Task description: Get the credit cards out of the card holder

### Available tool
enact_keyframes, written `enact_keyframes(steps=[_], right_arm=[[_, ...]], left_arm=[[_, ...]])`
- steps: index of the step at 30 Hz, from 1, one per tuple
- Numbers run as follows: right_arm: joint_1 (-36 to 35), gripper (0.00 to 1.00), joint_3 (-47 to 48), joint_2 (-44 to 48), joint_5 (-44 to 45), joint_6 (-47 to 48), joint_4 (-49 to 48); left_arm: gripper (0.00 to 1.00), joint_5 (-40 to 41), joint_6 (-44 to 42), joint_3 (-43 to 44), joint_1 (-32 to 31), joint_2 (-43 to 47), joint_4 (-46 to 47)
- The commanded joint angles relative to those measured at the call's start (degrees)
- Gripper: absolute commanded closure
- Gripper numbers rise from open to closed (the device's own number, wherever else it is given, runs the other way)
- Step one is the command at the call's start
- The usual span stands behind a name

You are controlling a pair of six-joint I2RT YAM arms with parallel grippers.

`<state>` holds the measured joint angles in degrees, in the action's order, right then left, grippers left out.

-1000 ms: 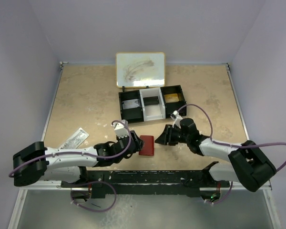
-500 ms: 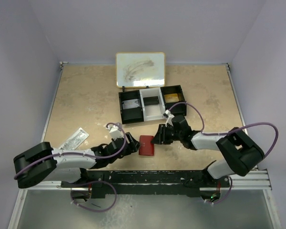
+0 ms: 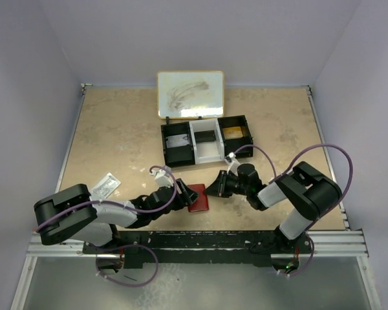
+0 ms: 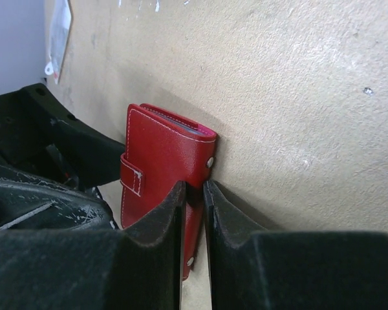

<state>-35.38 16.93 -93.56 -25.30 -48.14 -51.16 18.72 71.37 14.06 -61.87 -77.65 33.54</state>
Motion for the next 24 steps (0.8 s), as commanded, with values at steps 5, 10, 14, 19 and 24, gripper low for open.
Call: enact_keyframes(steps=[5,10,14,19,24], right_arm=[[-0.5,0.82,-5.54,-6.89,2.54,-1.15,-0.38],[-0.49,0.8,-5.52,-4.56,2.35,-1.03,0.03],[-0.53,0.78,-5.18,-2.17,1.22,-0.44,1.96],[-0.52,0.68,-3.27,6.21,3.18,2.01,12.35],[-0.56,0.51,0.77,19.94,11.62,4.61,29.11]], left_arm=[[0.49,-1.67,2.62,-2.11,0.09,-3.43,7.21],[0.67,-3.12,1.77,0.05,-0.16,-5.68,10.11],[0.85,-2.33,1.24,2.27,-0.76,-5.52,7.12],[0.92,5.32,-1.85,10.16,-3.82,0.26,-17.89],[0.94,12.79,-4.53,18.4,-5.86,5.34,-37.82]])
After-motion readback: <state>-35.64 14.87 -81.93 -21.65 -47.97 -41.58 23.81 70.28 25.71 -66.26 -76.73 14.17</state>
